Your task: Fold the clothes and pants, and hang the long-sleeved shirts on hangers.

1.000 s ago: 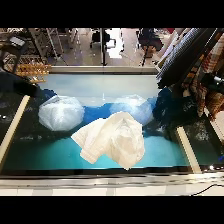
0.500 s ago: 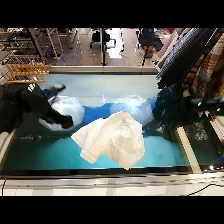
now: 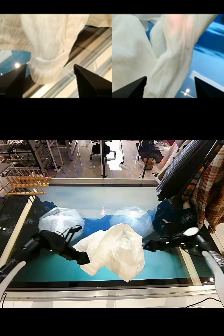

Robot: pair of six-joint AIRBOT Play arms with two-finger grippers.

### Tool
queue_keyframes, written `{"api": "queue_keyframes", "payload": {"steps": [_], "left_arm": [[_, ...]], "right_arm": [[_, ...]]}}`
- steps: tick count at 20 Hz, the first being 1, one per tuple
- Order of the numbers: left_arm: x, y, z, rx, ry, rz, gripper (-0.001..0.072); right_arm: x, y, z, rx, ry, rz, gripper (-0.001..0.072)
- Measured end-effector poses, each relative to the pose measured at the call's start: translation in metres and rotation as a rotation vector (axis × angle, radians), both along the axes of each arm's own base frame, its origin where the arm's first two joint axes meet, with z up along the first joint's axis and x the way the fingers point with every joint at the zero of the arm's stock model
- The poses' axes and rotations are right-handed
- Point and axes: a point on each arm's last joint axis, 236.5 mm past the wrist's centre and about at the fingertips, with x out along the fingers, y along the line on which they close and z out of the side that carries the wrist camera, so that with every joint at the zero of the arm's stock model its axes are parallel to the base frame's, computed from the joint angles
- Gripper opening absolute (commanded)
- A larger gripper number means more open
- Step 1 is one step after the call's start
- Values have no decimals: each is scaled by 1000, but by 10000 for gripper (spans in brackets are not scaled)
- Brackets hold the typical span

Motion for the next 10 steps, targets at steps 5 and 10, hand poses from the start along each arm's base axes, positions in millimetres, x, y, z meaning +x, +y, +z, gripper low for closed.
{"api": "queue_keyframes", "payload": {"steps": [5,10], "left_arm": [[6,0,-31,98,-3,49,19],[20,17,-19,107,-65,87,17]], "right_arm": [[-8,15,-42,-132,45,56,647],[-48,5,-42,-111,226,83,604]]}}
